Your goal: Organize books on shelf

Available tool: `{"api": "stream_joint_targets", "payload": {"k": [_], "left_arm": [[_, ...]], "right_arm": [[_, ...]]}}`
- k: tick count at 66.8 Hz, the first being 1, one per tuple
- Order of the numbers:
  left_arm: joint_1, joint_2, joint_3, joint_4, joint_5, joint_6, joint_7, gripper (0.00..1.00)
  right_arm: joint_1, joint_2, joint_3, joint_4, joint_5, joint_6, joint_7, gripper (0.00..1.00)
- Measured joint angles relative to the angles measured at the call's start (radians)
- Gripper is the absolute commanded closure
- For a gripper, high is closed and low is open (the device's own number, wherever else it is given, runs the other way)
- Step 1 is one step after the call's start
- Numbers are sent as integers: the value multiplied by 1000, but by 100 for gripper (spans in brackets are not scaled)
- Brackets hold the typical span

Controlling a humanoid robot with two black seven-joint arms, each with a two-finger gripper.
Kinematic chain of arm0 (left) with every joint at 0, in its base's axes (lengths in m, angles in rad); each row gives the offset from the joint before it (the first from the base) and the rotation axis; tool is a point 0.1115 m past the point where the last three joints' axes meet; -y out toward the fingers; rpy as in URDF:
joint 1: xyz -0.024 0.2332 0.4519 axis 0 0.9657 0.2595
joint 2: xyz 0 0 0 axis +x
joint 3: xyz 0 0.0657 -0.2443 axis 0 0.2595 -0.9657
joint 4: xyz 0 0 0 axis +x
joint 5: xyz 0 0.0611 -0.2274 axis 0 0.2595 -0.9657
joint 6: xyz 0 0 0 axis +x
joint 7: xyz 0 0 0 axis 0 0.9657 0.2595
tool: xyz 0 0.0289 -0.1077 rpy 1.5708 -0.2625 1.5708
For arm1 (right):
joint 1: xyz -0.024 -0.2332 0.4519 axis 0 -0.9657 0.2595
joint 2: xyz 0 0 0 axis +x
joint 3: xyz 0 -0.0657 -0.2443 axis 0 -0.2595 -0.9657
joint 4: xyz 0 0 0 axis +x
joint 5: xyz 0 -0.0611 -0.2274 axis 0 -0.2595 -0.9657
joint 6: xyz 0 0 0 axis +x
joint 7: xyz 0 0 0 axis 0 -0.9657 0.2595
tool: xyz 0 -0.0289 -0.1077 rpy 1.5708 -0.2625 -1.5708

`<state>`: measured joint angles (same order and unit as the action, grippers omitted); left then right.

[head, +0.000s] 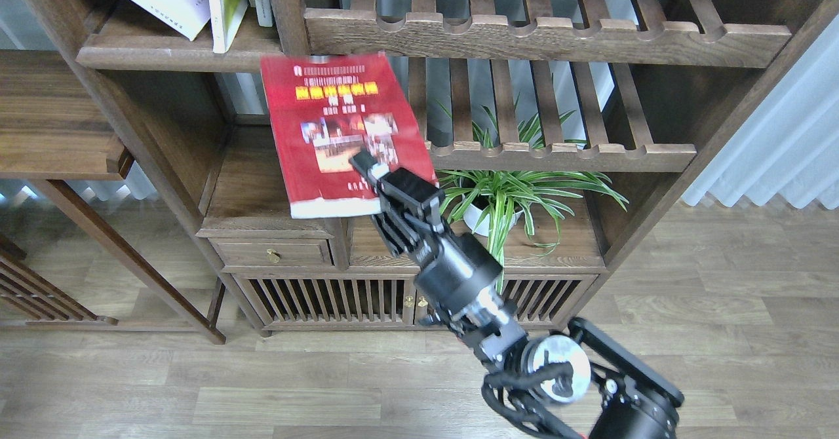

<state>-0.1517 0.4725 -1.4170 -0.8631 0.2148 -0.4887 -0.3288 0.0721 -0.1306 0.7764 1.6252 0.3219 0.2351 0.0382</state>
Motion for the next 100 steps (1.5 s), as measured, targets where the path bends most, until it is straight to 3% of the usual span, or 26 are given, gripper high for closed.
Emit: {"api": "stream_joint_targets", "payload": {"k": [14,21,28,36,44,52,60,67,84,100], "left_arm": [[17,-90,100,39,-62,0,-3,0],[16,-170,140,85,-95,0,0,0],[16,-199,177,119,-100,0,14,0],[20,-205,216,132,-108,0,25,0],[22,-221,232,128,-113,0,21,0],[24,-251,234,131,-119,0,13,0],[18,-261,237,134,-148,0,23,0],[15,-265,248,134,-157,0,25,0],[9,-267,287,127,-159,0,27,0],[17,-327,307,130,-161,0,15,0]], "right_arm": [[3,10,-4,-211,-21,210,-177,94],[-2,50,27,-328,-67,246,-264,92],[-10,55,54,-398,-126,252,-310,88],[-15,8,59,-437,-155,253,-321,86],[-13,-44,60,-464,-161,254,-325,68],[1,-84,61,-509,-163,254,-326,66],[7,-107,79,-573,-140,254,-322,74],[3,-111,93,-622,-71,254,-324,96],[-48,-103,96,-676,-11,254,-370,97],[-70,-53,100,-669,-28,254,-375,96]]}}
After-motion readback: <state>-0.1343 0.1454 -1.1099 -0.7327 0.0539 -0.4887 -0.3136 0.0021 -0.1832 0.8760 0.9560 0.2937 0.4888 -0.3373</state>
